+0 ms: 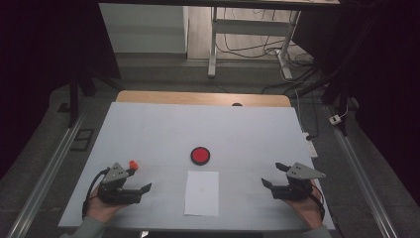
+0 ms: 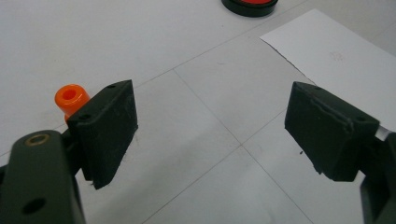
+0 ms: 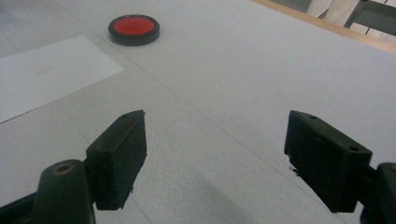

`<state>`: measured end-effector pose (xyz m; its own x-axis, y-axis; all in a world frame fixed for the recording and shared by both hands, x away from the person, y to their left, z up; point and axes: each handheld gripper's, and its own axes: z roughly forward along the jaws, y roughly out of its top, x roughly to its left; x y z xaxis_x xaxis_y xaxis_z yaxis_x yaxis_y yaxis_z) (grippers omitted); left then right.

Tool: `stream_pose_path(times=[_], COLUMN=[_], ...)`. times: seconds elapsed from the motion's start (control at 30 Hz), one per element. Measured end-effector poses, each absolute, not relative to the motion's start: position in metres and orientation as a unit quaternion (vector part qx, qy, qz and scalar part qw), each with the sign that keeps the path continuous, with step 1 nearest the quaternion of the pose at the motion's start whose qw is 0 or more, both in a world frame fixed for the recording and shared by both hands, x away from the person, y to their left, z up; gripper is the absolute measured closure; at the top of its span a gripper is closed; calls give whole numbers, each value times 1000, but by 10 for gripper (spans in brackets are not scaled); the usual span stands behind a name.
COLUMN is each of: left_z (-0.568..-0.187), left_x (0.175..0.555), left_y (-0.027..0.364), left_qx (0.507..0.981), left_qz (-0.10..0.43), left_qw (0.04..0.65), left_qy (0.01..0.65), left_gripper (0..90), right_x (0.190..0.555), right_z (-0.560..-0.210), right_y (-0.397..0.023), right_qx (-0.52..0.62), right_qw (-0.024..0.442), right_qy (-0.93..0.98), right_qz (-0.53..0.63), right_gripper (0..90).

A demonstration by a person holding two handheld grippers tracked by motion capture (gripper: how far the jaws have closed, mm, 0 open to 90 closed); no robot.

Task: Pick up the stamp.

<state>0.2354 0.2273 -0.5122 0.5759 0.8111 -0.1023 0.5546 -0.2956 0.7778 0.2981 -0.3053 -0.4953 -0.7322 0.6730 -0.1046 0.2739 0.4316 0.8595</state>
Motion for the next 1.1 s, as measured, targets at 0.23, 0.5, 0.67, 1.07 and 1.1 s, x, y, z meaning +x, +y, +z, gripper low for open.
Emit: stream_pose_path(times=[0.23,0.5,0.67,1.07,1.1], left_z=[-509,-508,-506,-507,-507], left_x=[234,231,230,233,233], left_y=[228,226,225,222,222], left_qx=[783,787,786,792,793], left_qz=[158,159,159,155,155], left_qw=[416,418,422,414,413], left_qy=[434,426,423,420,420], left_gripper=[176,183,185,197,198], right_x=[298,298,297,299,299], right_z=[-495,-499,-501,-504,-504], right_y=[-304,-304,-302,-301,-301], right_qx=[286,286,288,287,286], right_qw=[214,213,211,208,206], right_qy=[817,817,821,823,823], right_qz=[452,453,446,443,445], right_gripper=[248,258,267,283,286])
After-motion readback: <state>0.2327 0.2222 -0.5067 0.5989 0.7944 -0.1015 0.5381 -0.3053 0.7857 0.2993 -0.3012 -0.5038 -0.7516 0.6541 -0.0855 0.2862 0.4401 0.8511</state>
